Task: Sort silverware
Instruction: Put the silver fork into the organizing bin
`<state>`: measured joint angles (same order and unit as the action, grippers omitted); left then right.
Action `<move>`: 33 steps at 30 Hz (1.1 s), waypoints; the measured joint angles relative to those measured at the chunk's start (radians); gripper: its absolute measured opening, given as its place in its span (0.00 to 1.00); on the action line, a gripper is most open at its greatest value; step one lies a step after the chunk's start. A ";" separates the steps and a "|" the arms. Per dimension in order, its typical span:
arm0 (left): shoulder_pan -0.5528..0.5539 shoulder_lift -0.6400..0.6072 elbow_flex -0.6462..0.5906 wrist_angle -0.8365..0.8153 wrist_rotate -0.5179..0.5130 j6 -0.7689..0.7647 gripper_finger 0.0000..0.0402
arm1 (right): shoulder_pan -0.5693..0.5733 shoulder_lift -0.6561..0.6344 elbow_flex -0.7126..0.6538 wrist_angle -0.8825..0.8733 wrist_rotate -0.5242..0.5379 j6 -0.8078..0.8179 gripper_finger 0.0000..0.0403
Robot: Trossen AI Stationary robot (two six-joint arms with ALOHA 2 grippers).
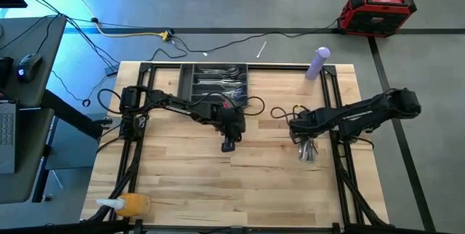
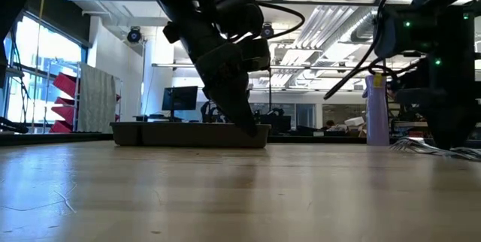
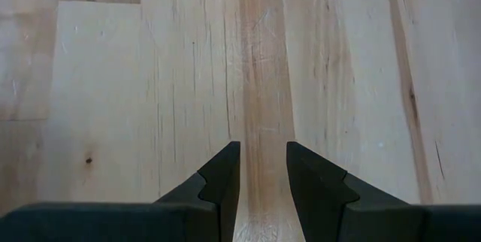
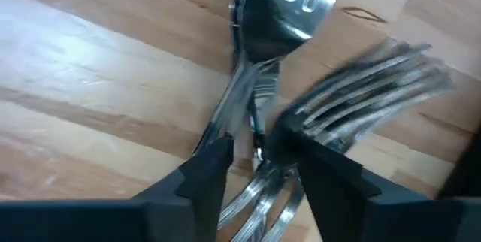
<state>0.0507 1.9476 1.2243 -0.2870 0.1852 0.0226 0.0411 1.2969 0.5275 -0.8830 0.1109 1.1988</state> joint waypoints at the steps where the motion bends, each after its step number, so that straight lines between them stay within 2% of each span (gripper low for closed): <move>1: -0.002 0.000 0.000 0.000 -0.004 0.000 0.22 | 0.002 0.000 0.000 0.003 -0.001 -0.002 0.31; 7: -0.007 0.000 0.000 -0.003 -0.038 0.005 0.22 | 0.005 0.000 0.000 0.022 -0.006 -0.021 0.06; 11: -0.007 0.001 0.000 -0.007 -0.042 0.003 0.22 | 0.006 0.004 0.037 0.033 0.011 -0.134 0.02; 14: -0.009 0.001 0.000 -0.008 -0.042 -0.003 0.22 | -0.011 0.009 0.104 0.000 0.020 -0.260 0.08; 19: -0.016 0.001 0.000 -0.009 -0.045 -0.003 0.22 | -0.060 0.006 0.157 -0.021 0.019 -0.364 0.28; 22: -0.021 0.001 0.000 -0.014 -0.045 -0.003 0.22 | -0.102 0.006 0.145 -0.025 0.030 -0.352 0.39; 24: -0.026 0.001 0.001 -0.025 -0.045 -0.003 0.22 | -0.128 0.006 0.122 -0.053 0.029 -0.280 0.45; 28: -0.033 0.001 0.001 -0.050 -0.051 -0.003 0.22 | -0.143 0.006 0.053 -0.049 -0.048 -0.179 0.49; 33: -0.039 0.001 0.001 -0.052 -0.087 0.005 0.22 | -0.144 0.001 -0.007 0.004 -0.091 -0.189 0.49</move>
<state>0.0116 1.9484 1.2255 -0.3386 0.0983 0.0277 -0.1027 1.2981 0.5203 -0.8789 0.0202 1.0097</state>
